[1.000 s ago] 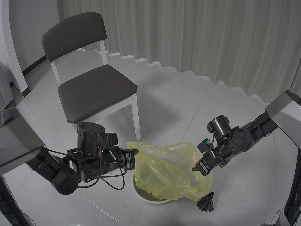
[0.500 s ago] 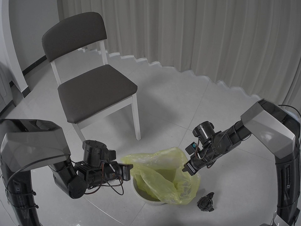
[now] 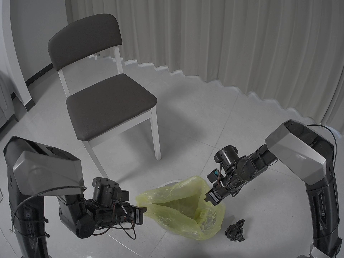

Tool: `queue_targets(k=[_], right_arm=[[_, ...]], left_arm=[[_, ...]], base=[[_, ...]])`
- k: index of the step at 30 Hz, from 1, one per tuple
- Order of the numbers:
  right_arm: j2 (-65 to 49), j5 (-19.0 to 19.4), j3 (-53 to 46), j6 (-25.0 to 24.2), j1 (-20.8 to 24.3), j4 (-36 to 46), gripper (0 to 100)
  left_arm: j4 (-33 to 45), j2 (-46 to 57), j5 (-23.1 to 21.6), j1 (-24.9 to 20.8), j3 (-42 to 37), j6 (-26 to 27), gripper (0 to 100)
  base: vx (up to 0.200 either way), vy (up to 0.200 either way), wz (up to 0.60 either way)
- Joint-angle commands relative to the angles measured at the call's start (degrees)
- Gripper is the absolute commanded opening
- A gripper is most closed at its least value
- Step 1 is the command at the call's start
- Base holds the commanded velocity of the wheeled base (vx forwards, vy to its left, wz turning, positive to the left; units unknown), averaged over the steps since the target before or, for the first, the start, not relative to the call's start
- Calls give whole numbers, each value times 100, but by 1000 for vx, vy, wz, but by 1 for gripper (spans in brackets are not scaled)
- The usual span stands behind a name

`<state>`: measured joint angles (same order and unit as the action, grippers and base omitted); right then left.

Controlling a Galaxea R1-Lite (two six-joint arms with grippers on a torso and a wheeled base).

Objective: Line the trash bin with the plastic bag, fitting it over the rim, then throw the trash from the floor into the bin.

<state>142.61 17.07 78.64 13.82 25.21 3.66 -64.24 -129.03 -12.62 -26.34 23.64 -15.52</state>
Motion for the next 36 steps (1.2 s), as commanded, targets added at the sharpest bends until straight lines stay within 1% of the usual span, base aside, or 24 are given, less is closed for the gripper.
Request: queue_targets(k=[1,2,3,4,6,13,15,16,20,22,25,26,30,32,34,35,36], right_arm=[[13,-28,-33,15,89,3,0],[13,-28,-42,15,98,3,0],[13,-28,-42,15,98,3,0],[-22,-54,-103,6,160,3,0],[-31,-63,-130,6,177,-5,0],[4,-125,-130,-20,177,3,0],[-13,-195,-139,-20,168,21,0],[-31,-239,-147,-20,160,39,100],[-128,-309,-341,33,98,100,100],[-409,-336,-657,77,54,91,100],[-629,-344,-754,138,37,91,100],[-778,-362,-701,200,19,83,100],[-822,-573,-270,217,45,91,100],[-813,-573,-174,217,63,91,100],[-717,-573,151,208,151,91,100],[-638,-582,231,200,186,91,100],[-567,-582,292,191,204,83,100]], left_arm=[[-422,-615,66,103,-210,400,0],[-528,-712,66,156,-228,524,0],[-528,-712,66,156,-228,524,0],[-703,-905,40,288,-210,972,0],[-739,-1072,31,332,-149,1165,0],[-747,-1213,49,472,71,1192,0],[-774,-1239,58,481,211,1209,0],[-800,-1239,58,463,264,1200,0],[-879,-1239,49,402,299,1183,0],[-1029,-1362,22,358,317,1165,0],[-1213,-1432,-4,358,282,1165,0],[-1371,-1468,-4,358,247,1165,0],[-1451,-1529,5,358,238,1165,0],[-1451,-1538,5,358,238,1174,0],[-1459,-1555,49,340,211,1209,0],[-1459,-1555,58,332,185,1209,100],[-1468,-1547,58,332,150,1218,100]], base=[[0,0,0],[0,0,0],[0,0,0],[0,0,0],[0,0,0],[0,0,0],[0,0,0],[0,0,0],[0,0,0],[0,0,0],[0,0,0],[0,0,0],[0,0,0],[0,0,0],[0,0,0],[0,0,0],[0,0,0]])
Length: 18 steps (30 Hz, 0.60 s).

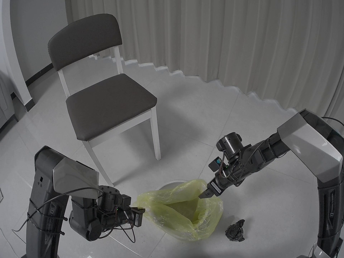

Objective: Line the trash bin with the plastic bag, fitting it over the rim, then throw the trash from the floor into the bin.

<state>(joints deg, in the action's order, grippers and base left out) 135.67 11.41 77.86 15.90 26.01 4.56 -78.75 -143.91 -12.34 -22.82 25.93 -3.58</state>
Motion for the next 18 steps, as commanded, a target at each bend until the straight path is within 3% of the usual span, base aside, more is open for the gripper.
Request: queue_targets(k=[1,6,11,18], right_arm=[[232,-16,476,-25,150,-8,100],[777,-95,818,-34,193,-34,100],[1155,-139,1293,-87,132,-52,100],[1682,-447,2058,-175,70,-96,100]], left_arm=[[-61,-41,30,-21,-132,16,100],[-554,-41,65,15,-615,33,100],[-1125,38,205,234,-1301,420,100],[-1125,750,205,392,-1222,701,100]], base=[[0,0,0],[0,0,0],[0,0,0],[0,0,0]])
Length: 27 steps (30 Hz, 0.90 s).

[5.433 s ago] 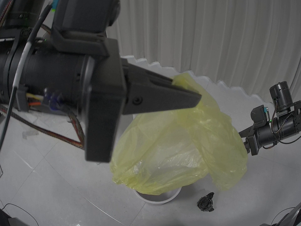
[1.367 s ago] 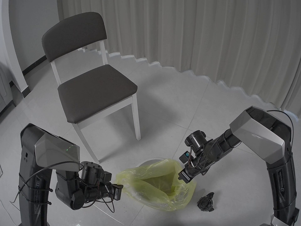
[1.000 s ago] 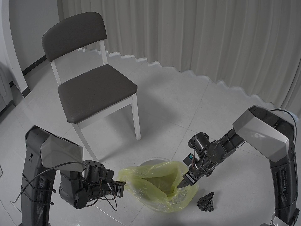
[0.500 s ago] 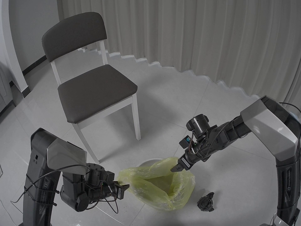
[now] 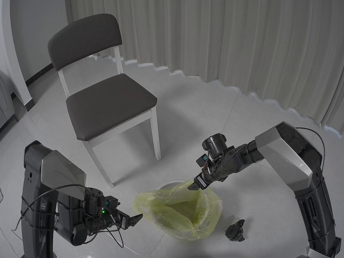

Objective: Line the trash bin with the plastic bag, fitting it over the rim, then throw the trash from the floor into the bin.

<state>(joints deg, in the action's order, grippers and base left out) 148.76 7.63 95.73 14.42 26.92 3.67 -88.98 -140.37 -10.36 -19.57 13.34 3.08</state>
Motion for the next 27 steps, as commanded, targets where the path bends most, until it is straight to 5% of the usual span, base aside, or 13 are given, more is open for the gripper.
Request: queue_targets(k=[1,3,4,12,27], right_arm=[[373,-69,279,-27,-29,-33,100],[382,-69,279,-27,-37,-77,100],[390,-69,297,-36,-37,-130,0],[390,-86,798,-493,-37,-226,0],[346,-78,991,-537,7,-244,0]], left_arm=[[-102,406,-1,67,46,34,100],[-102,432,-1,67,37,34,100],[-102,441,-18,67,29,34,100],[-102,520,-45,76,37,-10,100],[-102,520,-54,76,-42,-45,100]], base=[[0,0,0],[0,0,0],[0,0,0],[0,0,0],[0,0,0]])
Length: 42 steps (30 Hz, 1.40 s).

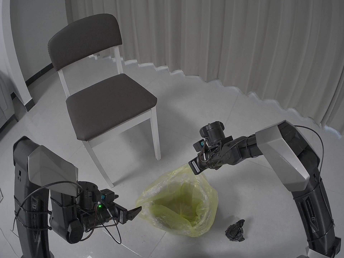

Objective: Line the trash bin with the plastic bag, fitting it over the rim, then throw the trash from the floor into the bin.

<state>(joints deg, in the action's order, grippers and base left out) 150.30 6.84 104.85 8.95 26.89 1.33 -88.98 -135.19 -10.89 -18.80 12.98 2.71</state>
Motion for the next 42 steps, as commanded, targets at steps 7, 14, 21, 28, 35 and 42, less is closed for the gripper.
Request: queue_targets(k=[7,14,21,28,35,42], right_arm=[[711,2,747,-7,-114,8,0],[738,19,974,2,-132,-10,0],[738,19,958,-130,-105,-27,100],[369,2,308,-139,-176,-89,100],[-607,2,-1142,-69,-430,-256,100],[-1082,2,-2100,46,-773,-766,100]], left_arm=[[-102,-16,-1,-1,-24,-174,100],[-102,-42,-1,-1,2,-174,100],[-102,-42,-1,-1,-6,-192,100],[-102,-244,52,-10,512,-385,100],[1304,-886,342,25,2209,-350,100],[2552,-1053,473,157,3509,-341,100]], base=[[0,0,0],[0,0,0],[0,0,0],[0,0,0],[0,0,0],[0,0,0]])
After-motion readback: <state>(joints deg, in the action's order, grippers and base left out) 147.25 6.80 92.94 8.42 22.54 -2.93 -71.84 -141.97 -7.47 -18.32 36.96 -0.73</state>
